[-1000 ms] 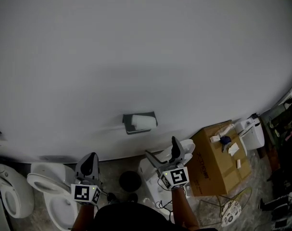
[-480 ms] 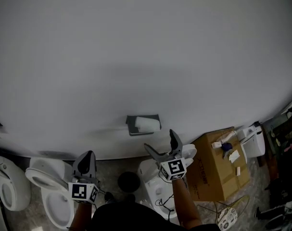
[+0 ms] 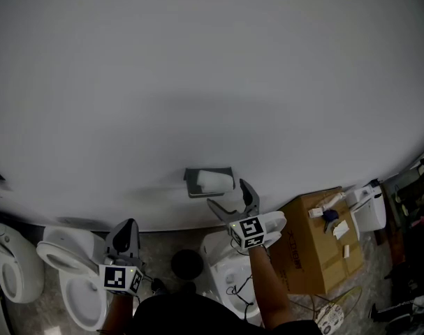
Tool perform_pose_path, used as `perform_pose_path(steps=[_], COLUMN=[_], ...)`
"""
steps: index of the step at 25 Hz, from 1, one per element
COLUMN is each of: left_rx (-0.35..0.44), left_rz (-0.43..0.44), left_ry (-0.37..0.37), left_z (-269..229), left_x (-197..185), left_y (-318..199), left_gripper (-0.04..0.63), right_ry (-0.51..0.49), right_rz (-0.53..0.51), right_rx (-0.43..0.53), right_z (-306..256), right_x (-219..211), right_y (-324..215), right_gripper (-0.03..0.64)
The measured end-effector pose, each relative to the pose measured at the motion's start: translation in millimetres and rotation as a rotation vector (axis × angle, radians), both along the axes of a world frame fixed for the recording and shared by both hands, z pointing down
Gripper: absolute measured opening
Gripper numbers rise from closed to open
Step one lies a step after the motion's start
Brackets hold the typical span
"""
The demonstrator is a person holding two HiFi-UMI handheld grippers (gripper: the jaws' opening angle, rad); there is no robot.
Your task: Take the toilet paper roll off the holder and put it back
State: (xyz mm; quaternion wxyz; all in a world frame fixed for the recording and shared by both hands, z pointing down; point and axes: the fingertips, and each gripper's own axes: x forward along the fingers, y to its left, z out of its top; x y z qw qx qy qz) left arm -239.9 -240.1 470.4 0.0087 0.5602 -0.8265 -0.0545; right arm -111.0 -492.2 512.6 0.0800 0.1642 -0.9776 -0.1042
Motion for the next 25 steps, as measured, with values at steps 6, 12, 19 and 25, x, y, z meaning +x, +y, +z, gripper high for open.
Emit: perform_pose_path(steps=[6, 12, 19, 25], left_rx=[0.011, 0.007, 0.000, -0.001], left_rz=[0.001, -0.011, -0.024, -0.039], left_ry=[0.014, 0.013, 0.020, 0.018], left_z=[-0.3, 0.4, 3.9, 5.3], left_x=[-0.1, 0.2, -1.4, -4.4], left_y=[0.3, 1.2, 5.2, 9.7], left_gripper=[0.003, 0.003, 0.003, 0.003], right_ry=[0.075, 0.126, 0.230, 0.297], right_rz=[-0.029, -0.045, -0.038, -0.047], right_rx=[-0.008, -0.017, -0.022, -0.013], right_z=[14.4, 22.6, 39.7, 53.5], right_x=[-22.0, -35.1, -44.4, -49.5], right_y=[-15.2, -23.9, -33.6, -36.9], right_gripper=[0.505, 0.501, 0.474, 0.440])
